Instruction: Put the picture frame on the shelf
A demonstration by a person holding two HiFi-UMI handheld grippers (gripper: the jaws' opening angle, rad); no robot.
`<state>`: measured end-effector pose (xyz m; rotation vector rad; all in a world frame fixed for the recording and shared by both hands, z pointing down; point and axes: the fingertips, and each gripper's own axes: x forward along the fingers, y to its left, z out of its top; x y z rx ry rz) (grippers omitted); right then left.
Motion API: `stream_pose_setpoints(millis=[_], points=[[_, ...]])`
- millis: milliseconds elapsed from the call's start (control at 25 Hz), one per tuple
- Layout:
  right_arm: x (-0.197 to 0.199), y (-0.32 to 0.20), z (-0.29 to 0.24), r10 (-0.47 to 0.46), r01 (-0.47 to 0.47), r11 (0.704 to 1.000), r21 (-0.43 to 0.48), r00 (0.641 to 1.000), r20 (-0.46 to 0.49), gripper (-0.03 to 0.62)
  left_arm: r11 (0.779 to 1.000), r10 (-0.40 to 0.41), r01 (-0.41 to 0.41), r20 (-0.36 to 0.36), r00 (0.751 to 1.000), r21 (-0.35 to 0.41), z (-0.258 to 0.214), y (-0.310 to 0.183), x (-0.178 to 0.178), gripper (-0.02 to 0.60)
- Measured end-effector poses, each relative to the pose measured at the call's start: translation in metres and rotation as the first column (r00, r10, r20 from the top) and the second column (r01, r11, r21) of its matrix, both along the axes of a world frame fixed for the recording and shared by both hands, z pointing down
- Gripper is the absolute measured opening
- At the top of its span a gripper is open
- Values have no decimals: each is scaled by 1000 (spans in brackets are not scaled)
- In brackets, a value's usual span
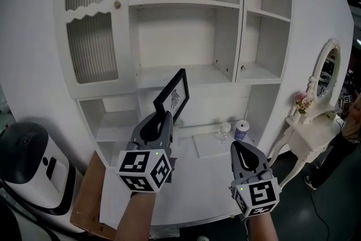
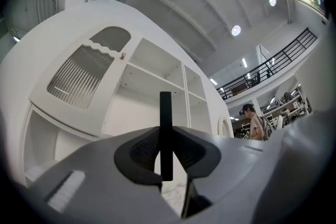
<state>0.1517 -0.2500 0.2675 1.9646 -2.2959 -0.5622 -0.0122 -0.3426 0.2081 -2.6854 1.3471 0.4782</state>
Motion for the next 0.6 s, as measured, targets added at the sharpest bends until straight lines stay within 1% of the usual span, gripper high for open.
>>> stream_pose_setpoints(millis=[120,240,440,600], points=[[12,-19,-11,-11,11,1000,11,1000,-7,11,1000,-14,14,-11,1000,-15,-9,-19,10,75],[21,-38,-17,-37,38,999,21,999,-16,11,999,-19,17,-40,999,-51,-13,-38,17,75],[34,-66,-14,-64,64,998,19,998,-18,11,994,-20,6,-125,992,-108,-17,-64,22,75],[44,-85,-10,-86,86,996,8,996,-13,11,987,-35,3,-202,979,-159,-15,-83,26,75]])
